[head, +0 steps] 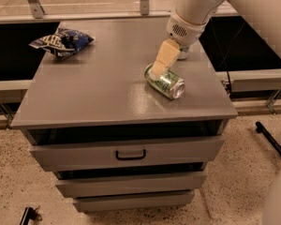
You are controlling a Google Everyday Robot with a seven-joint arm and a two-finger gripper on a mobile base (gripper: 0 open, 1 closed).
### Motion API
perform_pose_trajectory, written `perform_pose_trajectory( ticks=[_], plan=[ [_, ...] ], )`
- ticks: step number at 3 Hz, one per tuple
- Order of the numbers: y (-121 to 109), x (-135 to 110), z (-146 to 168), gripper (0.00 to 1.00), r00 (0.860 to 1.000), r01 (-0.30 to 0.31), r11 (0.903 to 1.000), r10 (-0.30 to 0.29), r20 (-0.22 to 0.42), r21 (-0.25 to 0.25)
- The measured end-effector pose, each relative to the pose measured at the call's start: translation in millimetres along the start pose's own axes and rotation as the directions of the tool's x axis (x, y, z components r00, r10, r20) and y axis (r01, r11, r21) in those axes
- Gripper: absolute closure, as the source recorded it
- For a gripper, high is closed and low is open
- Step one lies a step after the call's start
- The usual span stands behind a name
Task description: Place green can upright
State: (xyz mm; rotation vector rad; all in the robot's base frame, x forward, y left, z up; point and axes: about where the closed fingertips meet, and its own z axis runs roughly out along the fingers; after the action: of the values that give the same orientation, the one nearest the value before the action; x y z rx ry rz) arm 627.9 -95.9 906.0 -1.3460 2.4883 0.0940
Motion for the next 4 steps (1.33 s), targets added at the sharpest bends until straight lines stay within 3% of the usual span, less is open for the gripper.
perform_pose_trajectory(
  ticks=[1,2,3,4],
  plan=[
    [-0.5,-27.0,36.3,0.00,0.991,-0.111,0.9931,0.113,-0.070,0.038],
    [2.5,-30.2,63.0,0.00,0.969,-0.196,0.9783,0.204,-0.140,0.069],
    [8.6,-25.9,77.8,0.16,0.954,-0.225,0.9714,0.236,-0.187,0.076],
    [14.1,-24.1,81.4,0.39,0.948,-0.219,0.9730,0.230,-0.221,0.073]
  ],
)
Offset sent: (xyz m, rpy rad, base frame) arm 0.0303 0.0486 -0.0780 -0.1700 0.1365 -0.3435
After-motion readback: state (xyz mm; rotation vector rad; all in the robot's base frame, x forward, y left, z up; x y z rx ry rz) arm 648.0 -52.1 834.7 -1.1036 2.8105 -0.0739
